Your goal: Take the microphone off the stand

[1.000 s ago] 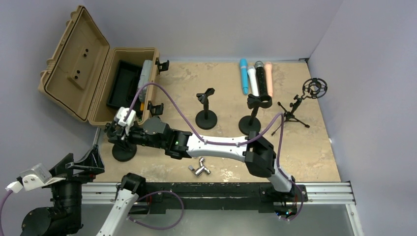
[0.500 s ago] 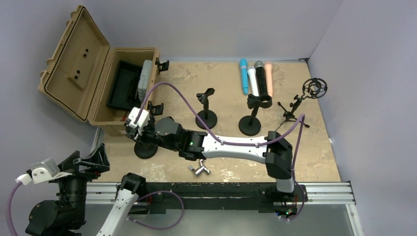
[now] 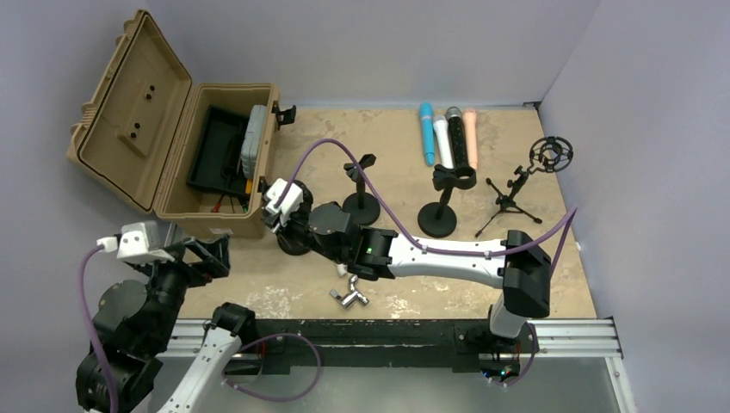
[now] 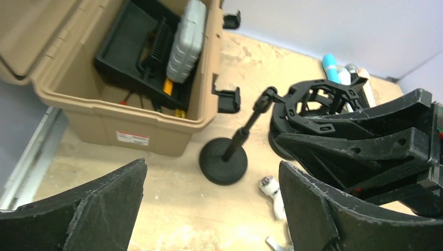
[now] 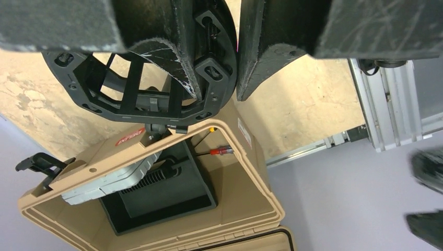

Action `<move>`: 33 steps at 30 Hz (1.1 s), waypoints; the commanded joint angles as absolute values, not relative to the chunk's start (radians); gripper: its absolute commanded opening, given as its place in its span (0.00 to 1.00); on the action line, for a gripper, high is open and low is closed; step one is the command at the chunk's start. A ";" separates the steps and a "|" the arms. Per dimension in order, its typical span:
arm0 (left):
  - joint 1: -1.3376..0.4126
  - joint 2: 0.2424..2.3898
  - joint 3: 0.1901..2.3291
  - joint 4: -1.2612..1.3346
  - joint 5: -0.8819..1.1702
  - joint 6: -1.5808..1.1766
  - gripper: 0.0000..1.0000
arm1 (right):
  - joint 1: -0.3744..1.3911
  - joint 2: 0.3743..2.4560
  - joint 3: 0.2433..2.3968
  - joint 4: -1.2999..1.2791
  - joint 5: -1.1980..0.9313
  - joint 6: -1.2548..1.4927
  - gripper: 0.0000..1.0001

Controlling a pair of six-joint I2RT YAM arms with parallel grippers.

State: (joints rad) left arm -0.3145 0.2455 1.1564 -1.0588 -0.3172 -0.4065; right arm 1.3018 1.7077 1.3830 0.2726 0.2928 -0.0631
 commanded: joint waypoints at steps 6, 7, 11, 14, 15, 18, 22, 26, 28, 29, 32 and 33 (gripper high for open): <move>-0.314 0.430 1.143 -1.003 -0.122 -0.533 0.99 | 1.297 1.637 1.368 0.290 0.251 -0.030 0.66; -0.314 0.441 1.146 -0.999 -0.116 -0.536 0.99 | 1.297 1.620 1.373 0.281 0.248 -0.020 0.71; -0.314 0.466 1.156 -0.951 -0.098 -0.521 1.00 | 1.289 1.538 1.403 0.207 0.239 0.024 0.83; -0.314 0.479 1.155 -0.913 -0.078 -0.499 1.00 | 1.263 1.459 1.402 0.141 0.233 0.060 0.85; -0.314 0.484 1.154 -0.902 -0.067 -0.490 1.00 | 1.252 1.435 1.399 0.120 0.234 0.069 0.86; -0.314 0.506 1.148 -0.862 -0.016 -0.458 1.00 | 1.204 1.358 1.385 0.045 0.226 0.104 0.86; -0.314 0.561 1.155 -0.823 0.105 -0.403 0.97 | 1.118 1.251 1.343 -0.005 0.240 0.159 0.86; -0.314 0.655 1.186 -0.824 0.199 -0.359 0.88 | 1.054 1.172 1.287 -0.028 0.285 0.195 0.87; -0.314 0.703 1.205 -0.846 0.194 -0.357 0.82 | 1.045 1.149 1.262 -0.022 0.291 0.204 0.87; -0.314 0.719 1.209 -0.854 0.188 -0.358 0.80 | 1.045 1.140 1.253 -0.018 0.293 0.207 0.87; -0.314 0.732 1.203 -0.851 0.135 -0.383 0.75 | 1.043 1.131 1.234 -0.014 0.289 0.209 0.87; -0.314 0.723 1.193 -0.842 0.110 -0.395 0.74 | 1.043 1.130 1.230 -0.014 0.289 0.209 0.87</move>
State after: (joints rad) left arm -0.3145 0.7315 1.1725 -0.8776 0.1421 -0.3969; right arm 1.0431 1.1385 1.2514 -0.0002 0.2749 0.1818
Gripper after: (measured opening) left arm 0.764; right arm 0.864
